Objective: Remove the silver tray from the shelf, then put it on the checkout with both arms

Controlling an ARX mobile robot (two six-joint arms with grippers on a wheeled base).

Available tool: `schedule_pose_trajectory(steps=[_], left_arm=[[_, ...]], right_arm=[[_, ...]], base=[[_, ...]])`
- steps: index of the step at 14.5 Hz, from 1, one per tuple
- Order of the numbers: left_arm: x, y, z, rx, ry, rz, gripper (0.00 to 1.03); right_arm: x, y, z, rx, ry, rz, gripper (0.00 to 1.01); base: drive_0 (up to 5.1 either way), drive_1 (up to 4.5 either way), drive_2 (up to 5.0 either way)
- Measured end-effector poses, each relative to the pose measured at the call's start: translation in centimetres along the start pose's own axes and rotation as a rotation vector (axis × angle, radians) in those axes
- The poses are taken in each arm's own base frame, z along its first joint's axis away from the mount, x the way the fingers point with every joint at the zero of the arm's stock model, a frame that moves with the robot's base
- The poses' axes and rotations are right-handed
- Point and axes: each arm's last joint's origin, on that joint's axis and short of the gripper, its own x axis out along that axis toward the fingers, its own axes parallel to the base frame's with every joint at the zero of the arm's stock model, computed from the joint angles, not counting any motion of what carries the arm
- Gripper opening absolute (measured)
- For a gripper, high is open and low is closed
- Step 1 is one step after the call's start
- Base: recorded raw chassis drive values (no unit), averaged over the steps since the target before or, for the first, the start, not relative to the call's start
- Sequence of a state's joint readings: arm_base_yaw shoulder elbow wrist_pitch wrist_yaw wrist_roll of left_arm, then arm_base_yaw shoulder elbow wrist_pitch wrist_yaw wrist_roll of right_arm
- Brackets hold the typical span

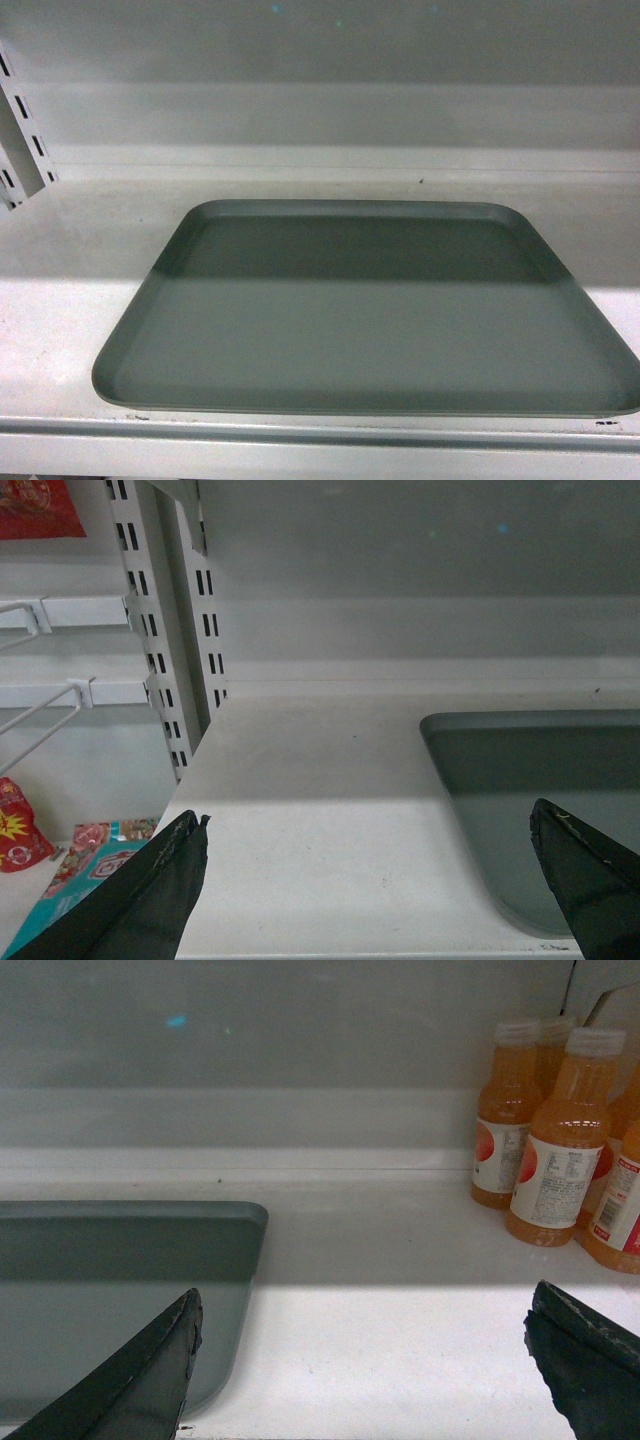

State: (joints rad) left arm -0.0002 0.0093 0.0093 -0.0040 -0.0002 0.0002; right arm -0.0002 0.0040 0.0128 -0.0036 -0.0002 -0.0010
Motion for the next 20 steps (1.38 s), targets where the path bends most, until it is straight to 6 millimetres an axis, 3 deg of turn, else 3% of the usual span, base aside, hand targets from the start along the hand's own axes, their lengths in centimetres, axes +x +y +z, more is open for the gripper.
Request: schedule_pose_trajectory(steps=[4, 6, 7, 12, 16, 17, 19, 20], left_arm=[[0.0, 0.0, -0.2, -0.009, 0.052, 0.012, 0.98], [0.2, 0.0, 0.3, -0.06, 0.343, 0.083, 0.98], [0.4, 0.0, 0.5, -0.076, 0.376, 0.088, 0.98], [3.1, -0.2, 1.1, -0.122, 0.313, -0.008, 0.98], [6.8, -1.7, 0.4, -0.097, 0.316, -0.126, 0.98], [8.6, -2.4, 0.2, -0.083, 0.316, -0.15, 0.98], [14.5, -4.3, -2.1, -0.067, 0.429, -0.211, 0.98], [15.0, -4.4, -2.5, -0.065, 0.447, -0.213, 0.98]], right_arm=[[0.0, 0.0, 0.0, 0.002, 0.005, -0.001, 0.98], [0.3, -0.1, -0.5, 0.112, 0.233, -0.061, 0.98], [0.6, -0.1, -0.6, 0.157, 0.256, -0.064, 0.98], [3.6, -0.6, -0.1, 0.192, 0.223, 0.004, 0.98], [7.5, -0.1, -0.3, 0.104, 0.219, 0.082, 0.98], [9.2, 0.1, -0.5, 0.076, 0.224, 0.097, 0.98], [14.3, 1.8, -3.2, 0.008, 0.379, 0.141, 0.98], [14.8, 2.0, -3.3, 0.0, 0.382, 0.146, 0.98]], base=[[0.0, 0.0, 0.0], [0.0, 0.0, 0.0], [0.0, 0.0, 0.0], [0.0, 0.0, 0.0], [0.0, 0.0, 0.0], [0.0, 0.0, 0.0], [0.0, 0.0, 0.0], [0.0, 0.0, 0.0]])
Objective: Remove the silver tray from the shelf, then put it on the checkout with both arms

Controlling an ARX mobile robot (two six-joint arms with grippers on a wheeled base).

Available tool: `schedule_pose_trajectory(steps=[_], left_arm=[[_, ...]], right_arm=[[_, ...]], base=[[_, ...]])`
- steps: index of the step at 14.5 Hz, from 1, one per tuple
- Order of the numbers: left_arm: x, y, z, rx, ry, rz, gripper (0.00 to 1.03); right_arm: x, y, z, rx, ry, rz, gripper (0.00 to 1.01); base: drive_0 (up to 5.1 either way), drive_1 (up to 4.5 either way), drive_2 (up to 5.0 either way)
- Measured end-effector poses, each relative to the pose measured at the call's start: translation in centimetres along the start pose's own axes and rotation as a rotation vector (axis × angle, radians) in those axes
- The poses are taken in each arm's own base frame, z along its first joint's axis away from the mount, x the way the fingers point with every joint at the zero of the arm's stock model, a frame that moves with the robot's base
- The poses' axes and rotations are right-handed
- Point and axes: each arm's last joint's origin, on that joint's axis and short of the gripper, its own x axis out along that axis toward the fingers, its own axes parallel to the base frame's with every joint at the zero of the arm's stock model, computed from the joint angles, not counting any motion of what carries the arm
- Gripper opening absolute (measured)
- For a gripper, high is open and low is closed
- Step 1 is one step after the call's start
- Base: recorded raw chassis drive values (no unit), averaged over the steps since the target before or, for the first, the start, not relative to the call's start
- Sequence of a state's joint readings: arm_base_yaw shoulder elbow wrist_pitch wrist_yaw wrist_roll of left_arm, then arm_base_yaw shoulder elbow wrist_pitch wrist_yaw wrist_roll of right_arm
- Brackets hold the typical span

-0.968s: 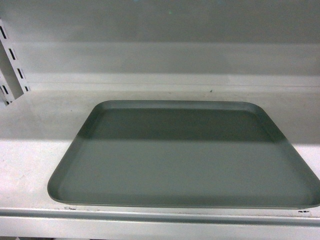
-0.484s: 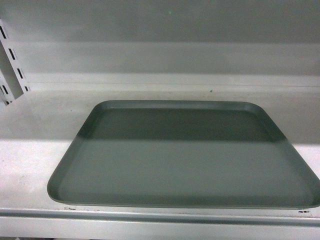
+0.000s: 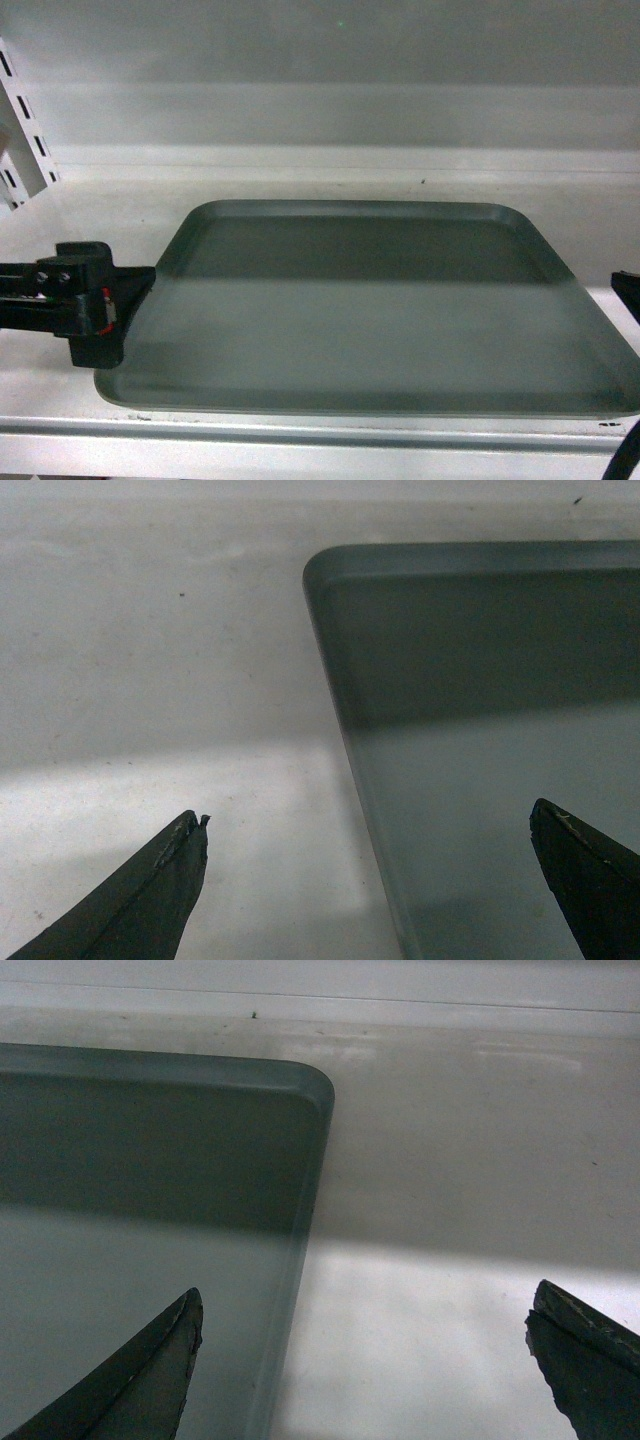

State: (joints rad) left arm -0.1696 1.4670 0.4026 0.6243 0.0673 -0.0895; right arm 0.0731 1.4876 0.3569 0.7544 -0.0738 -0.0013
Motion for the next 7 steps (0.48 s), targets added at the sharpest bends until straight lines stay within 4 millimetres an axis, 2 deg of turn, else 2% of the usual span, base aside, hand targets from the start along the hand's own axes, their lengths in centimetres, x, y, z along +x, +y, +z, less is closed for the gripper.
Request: schedule_pose_trajectory(steps=[3, 4, 5, 7], left_arm=[[1.8, -0.1, -0.1, 0.009, 0.031, 0.008, 0.98], [3.2, -0.4, -0.4, 0.028, 0.067, 0.013, 0.98], [4.8, -0.4, -0.1, 0.035, 0.091, 0.014, 0.98], [5.5, -0.5, 0.1, 0.054, 0.115, 0.02, 0.98]], right_arm=[[2.0, -0.2, 0.4, -0.004, 0.004, -0.027, 0.98], [3.4, -0.4, 0.1, -0.001, 0.046, -0.041, 0.98], [5.0, -0.5, 1.0, 0.0, 0.053, -0.047, 0.98], [6.2, 0.0, 2.0, 0.014, 0.141, -0.054, 0.98]], base=[[0.0, 0.0, 0.0], [0.0, 0.0, 0.0], [0.0, 0.0, 0.0], [0.0, 0.0, 0.0]])
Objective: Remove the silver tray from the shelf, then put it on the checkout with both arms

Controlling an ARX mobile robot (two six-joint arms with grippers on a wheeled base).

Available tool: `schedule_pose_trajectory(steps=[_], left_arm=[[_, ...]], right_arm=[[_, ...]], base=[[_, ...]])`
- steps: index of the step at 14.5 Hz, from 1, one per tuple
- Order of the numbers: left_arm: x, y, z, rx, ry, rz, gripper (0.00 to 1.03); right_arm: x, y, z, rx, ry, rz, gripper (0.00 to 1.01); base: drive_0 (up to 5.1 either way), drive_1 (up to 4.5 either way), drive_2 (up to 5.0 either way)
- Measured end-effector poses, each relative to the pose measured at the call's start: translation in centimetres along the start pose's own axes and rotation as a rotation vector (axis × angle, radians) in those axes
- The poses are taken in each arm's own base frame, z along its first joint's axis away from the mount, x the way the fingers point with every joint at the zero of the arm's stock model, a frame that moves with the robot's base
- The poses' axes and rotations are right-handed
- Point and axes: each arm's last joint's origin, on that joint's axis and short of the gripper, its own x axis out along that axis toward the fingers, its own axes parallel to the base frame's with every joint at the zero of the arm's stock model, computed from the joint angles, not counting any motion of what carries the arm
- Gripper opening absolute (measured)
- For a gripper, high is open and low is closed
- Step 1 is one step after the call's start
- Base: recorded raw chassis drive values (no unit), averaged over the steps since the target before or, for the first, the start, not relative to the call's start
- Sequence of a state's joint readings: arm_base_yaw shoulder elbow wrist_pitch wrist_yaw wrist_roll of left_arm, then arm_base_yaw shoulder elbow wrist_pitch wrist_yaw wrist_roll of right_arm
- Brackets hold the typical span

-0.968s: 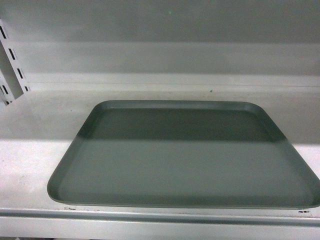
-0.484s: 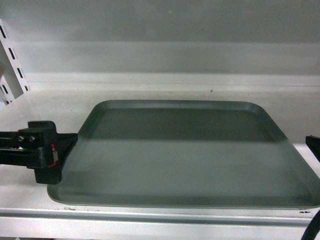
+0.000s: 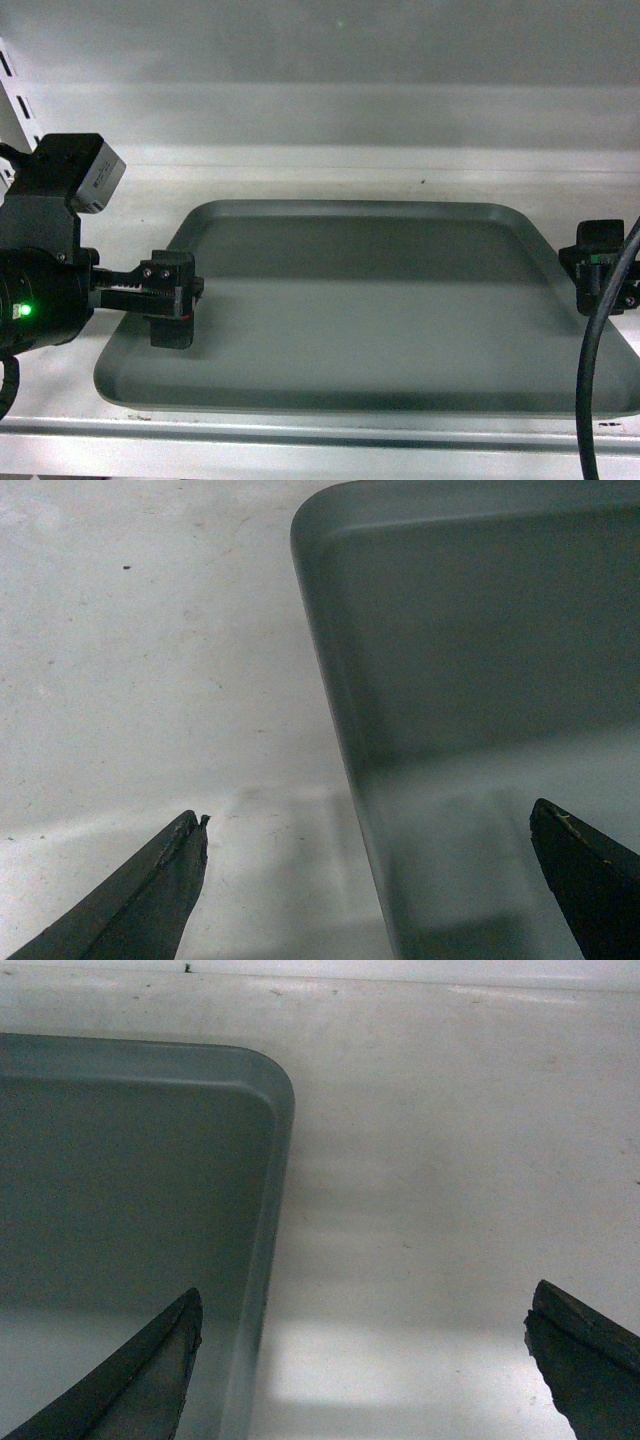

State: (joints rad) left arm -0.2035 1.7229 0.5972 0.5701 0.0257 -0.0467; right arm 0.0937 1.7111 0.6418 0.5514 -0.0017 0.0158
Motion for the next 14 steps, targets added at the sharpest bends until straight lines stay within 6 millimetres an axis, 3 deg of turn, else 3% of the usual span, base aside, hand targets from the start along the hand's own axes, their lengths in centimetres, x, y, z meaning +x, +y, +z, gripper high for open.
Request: schedule_pose_trajectory(steps=[6, 14], left_arm=[[0.2, 0.0, 0.0, 0.002, 0.007, 0.001, 0.98], [0.7, 0.0, -0.4, 0.002, 0.01, 0.0, 0.98]], right_arm=[[0.2, 1.5, 0.0, -0.011, 0.047, 0.006, 0.98], [1.3, 1.4, -1.1, 0.028, 0.063, -0.001, 0.98]], base=[[0.0, 0.0, 0.0], [0.0, 0.0, 0.0]])
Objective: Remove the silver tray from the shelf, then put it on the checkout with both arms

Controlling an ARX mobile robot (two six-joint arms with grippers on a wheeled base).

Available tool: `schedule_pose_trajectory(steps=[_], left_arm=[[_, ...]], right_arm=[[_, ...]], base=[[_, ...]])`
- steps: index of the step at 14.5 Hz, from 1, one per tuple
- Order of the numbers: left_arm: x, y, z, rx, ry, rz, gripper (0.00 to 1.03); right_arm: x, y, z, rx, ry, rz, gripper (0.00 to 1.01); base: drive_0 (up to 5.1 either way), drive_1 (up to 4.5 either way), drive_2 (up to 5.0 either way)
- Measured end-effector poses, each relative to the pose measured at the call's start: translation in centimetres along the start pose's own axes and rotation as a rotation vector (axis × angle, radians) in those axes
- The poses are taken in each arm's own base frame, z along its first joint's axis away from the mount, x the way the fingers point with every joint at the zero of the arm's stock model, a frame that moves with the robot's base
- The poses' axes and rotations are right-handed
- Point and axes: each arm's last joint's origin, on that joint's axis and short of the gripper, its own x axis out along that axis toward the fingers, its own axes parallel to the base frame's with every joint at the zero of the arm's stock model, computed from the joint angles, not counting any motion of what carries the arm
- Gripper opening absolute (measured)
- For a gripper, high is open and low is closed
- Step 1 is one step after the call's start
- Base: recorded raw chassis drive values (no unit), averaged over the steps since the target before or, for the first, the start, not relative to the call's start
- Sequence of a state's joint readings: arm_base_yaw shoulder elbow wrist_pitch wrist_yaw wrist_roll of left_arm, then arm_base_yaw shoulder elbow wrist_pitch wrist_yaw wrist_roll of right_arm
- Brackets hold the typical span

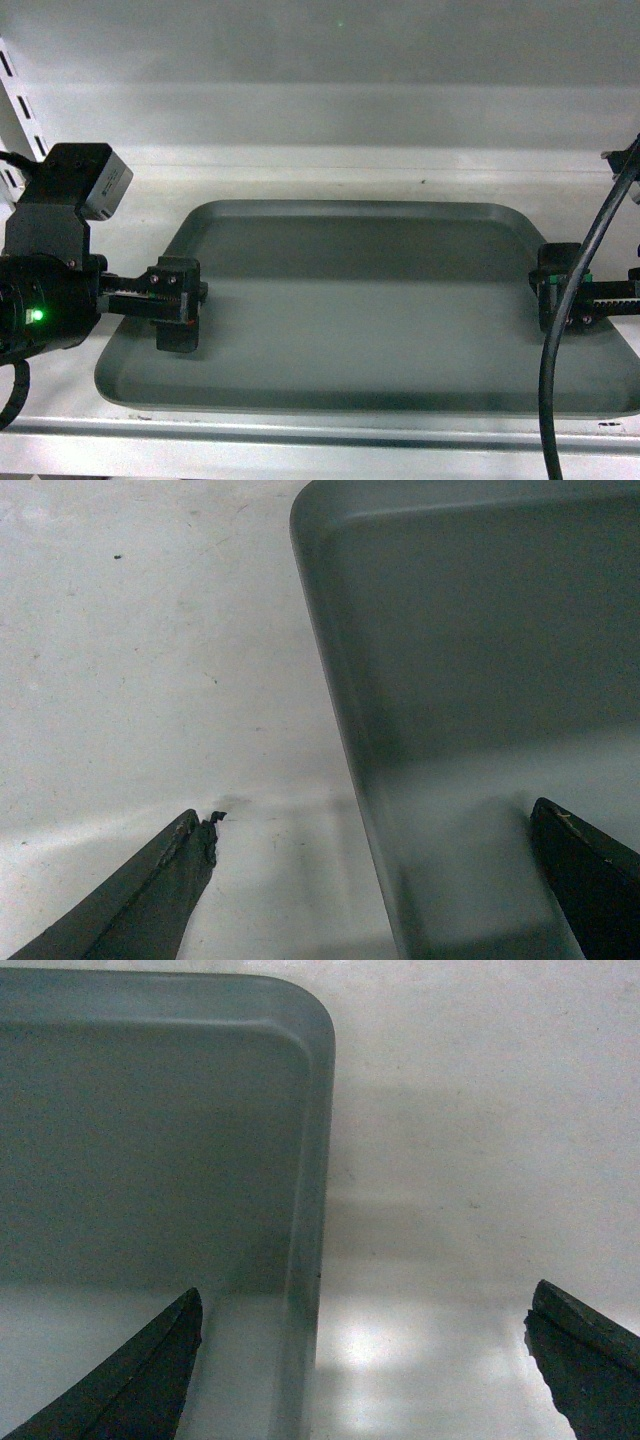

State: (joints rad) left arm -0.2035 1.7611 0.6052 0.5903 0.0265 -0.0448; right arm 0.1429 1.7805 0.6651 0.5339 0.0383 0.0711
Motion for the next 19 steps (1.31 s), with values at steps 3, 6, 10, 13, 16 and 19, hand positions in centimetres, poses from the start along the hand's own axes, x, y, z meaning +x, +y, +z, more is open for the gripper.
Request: schedule_pose_trajectory(steps=[3, 6, 10, 13, 16, 19], left_arm=[[0.0, -0.2, -0.1, 0.003, 0.001, -0.005, 0.98], [0.0, -0.3, -0.2, 0.004, -0.001, -0.007, 0.98], [0.0, -0.3, -0.3, 0.006, -0.005, -0.001, 0.98], [0.0, -0.5, -0.3, 0.011, -0.01, 0.007, 0.72], [0.0, -0.7, -0.3, 0.015, -0.012, 0.004, 0.49], [0.0, -0.8, -0.2, 0.016, -0.015, 0.012, 0.25]], right_arm=[[0.1, 0.0, -0.3, 0.015, 0.01, 0.0, 0.98], [0.1, 0.0, -0.7, 0.022, 0.002, 0.001, 0.98], [0.1, 0.2, -0.8, 0.029, 0.001, 0.009, 0.88], [0.1, 0.6, -0.9, 0.021, 0.001, 0.018, 0.48], [-0.2, 0.8, -0.9, 0.018, 0.001, 0.016, 0.24], [-0.4, 1.1, -0.8, 0.026, -0.004, 0.019, 0.04]], base=[[0.0, 0.0, 0.0], [0.0, 0.0, 0.0], [0.0, 0.0, 0.0], [0.0, 0.0, 0.0], [0.0, 0.0, 0.0], [0.0, 0.0, 0.0]])
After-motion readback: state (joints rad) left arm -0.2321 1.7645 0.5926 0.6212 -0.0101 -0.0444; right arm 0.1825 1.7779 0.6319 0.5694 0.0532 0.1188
